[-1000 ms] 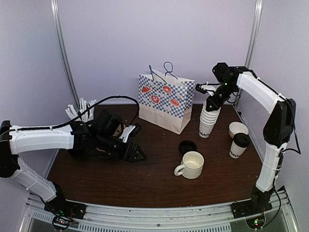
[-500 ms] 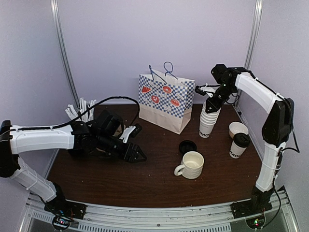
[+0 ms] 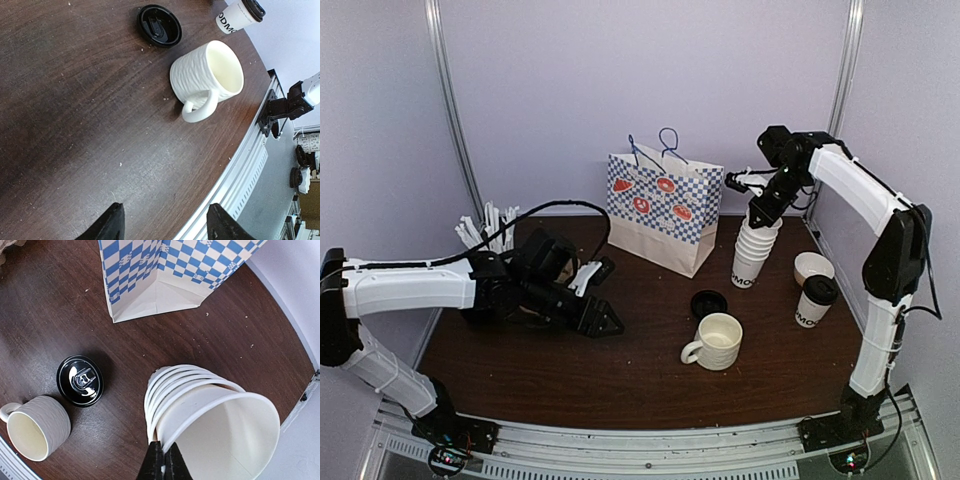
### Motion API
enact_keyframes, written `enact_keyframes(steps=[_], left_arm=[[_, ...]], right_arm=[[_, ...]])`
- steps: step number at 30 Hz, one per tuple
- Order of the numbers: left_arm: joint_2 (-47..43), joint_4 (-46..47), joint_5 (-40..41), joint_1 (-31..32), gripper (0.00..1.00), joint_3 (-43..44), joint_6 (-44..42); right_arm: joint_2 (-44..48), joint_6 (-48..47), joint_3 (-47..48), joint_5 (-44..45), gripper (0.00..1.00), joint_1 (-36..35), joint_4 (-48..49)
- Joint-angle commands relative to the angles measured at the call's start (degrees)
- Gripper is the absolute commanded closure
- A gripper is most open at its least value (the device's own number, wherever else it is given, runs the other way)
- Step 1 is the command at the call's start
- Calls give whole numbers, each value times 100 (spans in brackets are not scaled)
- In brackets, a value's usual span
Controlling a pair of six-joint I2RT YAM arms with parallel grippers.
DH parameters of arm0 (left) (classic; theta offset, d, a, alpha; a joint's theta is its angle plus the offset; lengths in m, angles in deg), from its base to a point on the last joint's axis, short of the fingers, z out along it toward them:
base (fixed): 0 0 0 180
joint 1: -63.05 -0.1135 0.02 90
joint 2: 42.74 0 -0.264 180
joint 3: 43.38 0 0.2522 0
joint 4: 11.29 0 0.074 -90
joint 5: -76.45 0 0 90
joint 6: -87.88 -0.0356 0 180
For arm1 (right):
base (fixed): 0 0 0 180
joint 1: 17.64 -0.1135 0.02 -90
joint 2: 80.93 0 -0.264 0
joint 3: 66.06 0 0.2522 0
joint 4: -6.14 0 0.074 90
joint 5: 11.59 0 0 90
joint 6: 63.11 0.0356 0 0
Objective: Pack the takeout coffee
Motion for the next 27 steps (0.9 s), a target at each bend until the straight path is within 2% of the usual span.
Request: enact_keyframes(steps=[1,2,5,10,22,27], left_arm=[[45,234,-57,21,41,-62,-11],[44,236,-50,26,41,-74,-7],[13,232,-44,26,41,-105,-2],[-2,209,-36,26,41,-102,-10],[-154,112,210,23,41,26,-113],[-129,-480,537,26,41,416,-412]], right_arm=[[217,-68,555,275,100,-29,-394],[164,-31,751,132,100,1,-525],[161,-144,906,640,100,-130,-647],[416,-57,948,30,100,-116,-726],[1296,-26,876,-298,100,-133,-715],[1528,-149,776,-851,100,-523,-792]])
